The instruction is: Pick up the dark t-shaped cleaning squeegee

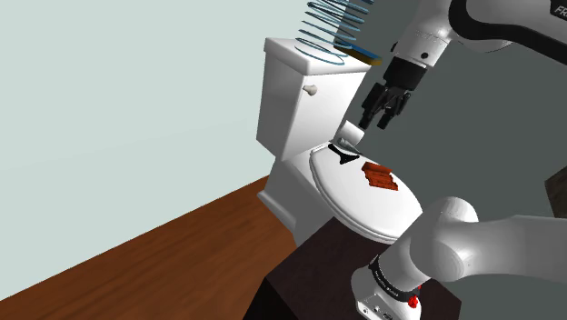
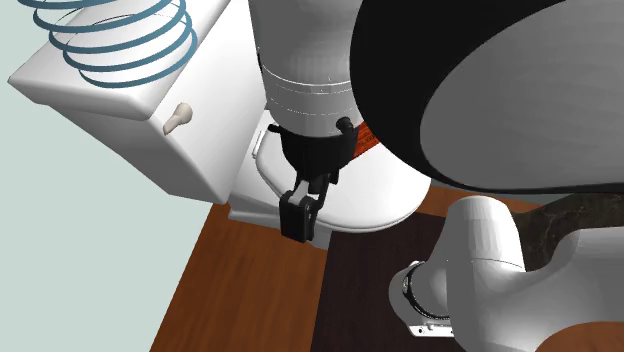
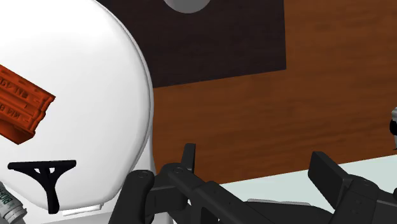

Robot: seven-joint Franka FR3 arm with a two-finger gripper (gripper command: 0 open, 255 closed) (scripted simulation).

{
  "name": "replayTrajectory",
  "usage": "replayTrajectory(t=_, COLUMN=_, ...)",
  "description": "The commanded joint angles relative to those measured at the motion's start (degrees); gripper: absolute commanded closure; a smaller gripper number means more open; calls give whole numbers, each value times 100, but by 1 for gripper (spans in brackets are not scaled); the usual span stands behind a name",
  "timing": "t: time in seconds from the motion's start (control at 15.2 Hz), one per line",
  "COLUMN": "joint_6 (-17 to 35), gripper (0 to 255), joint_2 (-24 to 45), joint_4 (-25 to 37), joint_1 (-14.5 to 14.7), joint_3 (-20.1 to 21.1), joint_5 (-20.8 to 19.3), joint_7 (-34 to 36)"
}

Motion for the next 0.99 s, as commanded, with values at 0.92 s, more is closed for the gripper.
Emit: replayTrajectory(t=0.92, joint_6=1970, gripper=0, joint_2=1419, joint_4=-602, joint_1=-394, joint_3=-1224, joint_5=-944, joint_7=-1304)
